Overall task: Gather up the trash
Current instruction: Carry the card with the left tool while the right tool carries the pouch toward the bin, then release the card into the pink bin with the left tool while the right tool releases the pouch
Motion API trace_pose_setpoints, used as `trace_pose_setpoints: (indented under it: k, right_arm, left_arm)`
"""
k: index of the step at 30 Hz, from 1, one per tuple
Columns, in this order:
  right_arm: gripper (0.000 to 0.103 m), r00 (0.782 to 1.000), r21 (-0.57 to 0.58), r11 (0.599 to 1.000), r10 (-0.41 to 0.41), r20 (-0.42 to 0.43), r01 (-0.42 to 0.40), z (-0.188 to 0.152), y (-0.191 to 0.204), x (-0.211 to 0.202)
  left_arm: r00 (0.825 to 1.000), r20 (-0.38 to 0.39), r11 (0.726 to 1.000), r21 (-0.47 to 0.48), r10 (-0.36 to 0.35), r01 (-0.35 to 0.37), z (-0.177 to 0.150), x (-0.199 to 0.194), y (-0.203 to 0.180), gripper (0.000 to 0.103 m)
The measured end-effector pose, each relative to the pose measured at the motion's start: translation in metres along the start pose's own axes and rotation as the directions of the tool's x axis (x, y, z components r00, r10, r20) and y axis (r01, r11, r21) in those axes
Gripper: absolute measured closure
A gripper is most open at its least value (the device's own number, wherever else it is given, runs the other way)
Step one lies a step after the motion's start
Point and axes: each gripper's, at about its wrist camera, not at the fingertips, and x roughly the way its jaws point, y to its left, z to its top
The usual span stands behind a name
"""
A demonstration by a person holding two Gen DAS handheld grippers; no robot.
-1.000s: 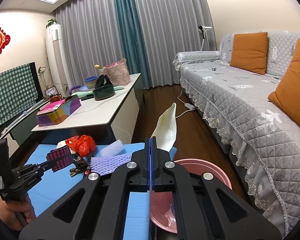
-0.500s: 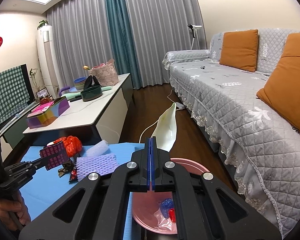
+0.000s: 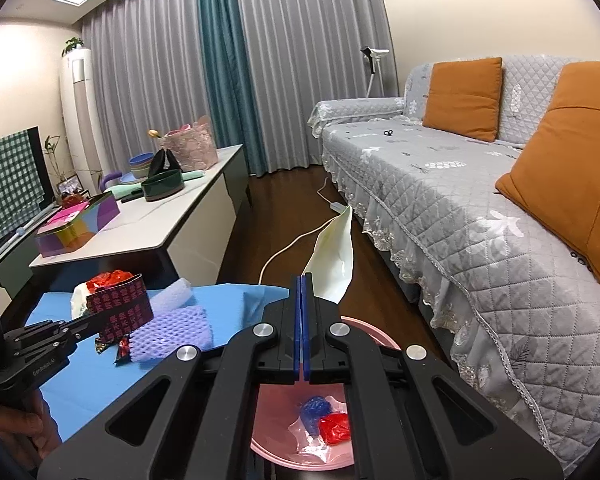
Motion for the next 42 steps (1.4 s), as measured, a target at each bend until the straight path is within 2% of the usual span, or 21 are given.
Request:
trace_pose_setpoints:
  k: [22,35,36,37,39,40,42]
  right_arm:
    - [0.102,0.997,-0.027,0.998,-0.050,-0.065,0.048,-0.012,-0.015,0.028]
    - [0.100,0.993,-0.040,0.996,-0.086,-0.080,0.083,-0.014,-0.018,0.031]
    - [0.100,0.992,-0.040,0.995,-0.092,-0.082,0.089,-0.014,-0.018,0.032]
    - [0.099,0.991,-0.039,0.994,-0.106,-0.084,0.103,-0.014,-0.019,0.032]
    - [0.088,0.988,-0.033,0.993,-0.119,-0.098,0.116,-0.015,-0.020,0.034]
    - [0.079,0.988,-0.030,0.992,-0.122,-0.098,0.120,-0.015,-0.021,0.035]
    - [0.071,0.986,-0.028,0.991,-0.132,-0.101,0.130,-0.015,-0.021,0.035]
  left_arm:
    - [0.994,-0.062,0.995,0.034,-0.093,0.095,0.000,0.069,-0.054,0.102]
    - [0.986,-0.090,0.988,0.053,-0.140,0.145,0.002,0.085,-0.073,0.102]
    - [0.985,-0.093,0.987,0.054,-0.143,0.148,0.002,0.085,-0.074,0.098]
    - [0.985,-0.095,0.988,0.054,-0.142,0.147,0.002,0.084,-0.074,0.084]
    - [0.987,-0.081,0.989,0.047,-0.139,0.143,0.002,0.079,-0.072,0.068]
    - [0.987,-0.078,0.989,0.046,-0.140,0.143,0.002,0.077,-0.071,0.068]
    - [0.988,-0.074,0.989,0.051,-0.138,0.142,0.002,0.072,-0.070,0.068]
